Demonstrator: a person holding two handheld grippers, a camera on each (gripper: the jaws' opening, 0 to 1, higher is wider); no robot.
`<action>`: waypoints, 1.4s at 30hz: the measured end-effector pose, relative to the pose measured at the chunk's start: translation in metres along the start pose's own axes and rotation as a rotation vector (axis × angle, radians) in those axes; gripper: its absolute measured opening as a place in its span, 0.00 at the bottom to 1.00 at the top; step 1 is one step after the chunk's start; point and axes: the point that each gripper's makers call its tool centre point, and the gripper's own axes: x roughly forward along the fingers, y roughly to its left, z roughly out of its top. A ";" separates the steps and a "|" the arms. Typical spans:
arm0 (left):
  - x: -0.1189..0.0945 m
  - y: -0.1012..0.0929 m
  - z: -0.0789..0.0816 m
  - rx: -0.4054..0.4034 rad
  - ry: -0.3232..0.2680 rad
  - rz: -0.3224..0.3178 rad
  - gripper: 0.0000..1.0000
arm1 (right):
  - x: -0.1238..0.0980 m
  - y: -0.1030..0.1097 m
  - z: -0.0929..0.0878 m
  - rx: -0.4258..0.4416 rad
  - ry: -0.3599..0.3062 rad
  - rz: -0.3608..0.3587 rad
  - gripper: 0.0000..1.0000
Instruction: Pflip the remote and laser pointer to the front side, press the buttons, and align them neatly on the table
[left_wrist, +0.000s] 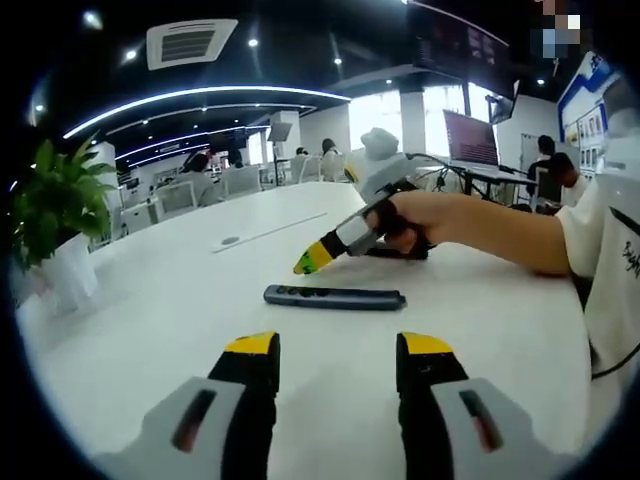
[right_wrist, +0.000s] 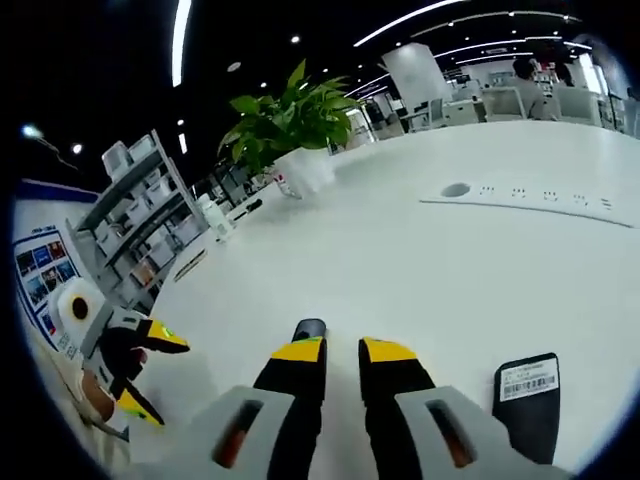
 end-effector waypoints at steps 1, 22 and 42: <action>-0.001 0.001 0.000 -0.004 0.000 0.004 0.48 | -0.002 0.000 0.003 -0.022 -0.004 -0.003 0.17; -0.032 0.017 0.013 -0.039 -0.072 0.039 0.53 | -0.077 0.040 0.072 -0.354 -0.223 -0.008 0.46; -0.078 0.035 0.007 -0.070 -0.094 0.168 0.55 | -0.131 0.088 0.039 -0.628 -0.213 0.114 0.40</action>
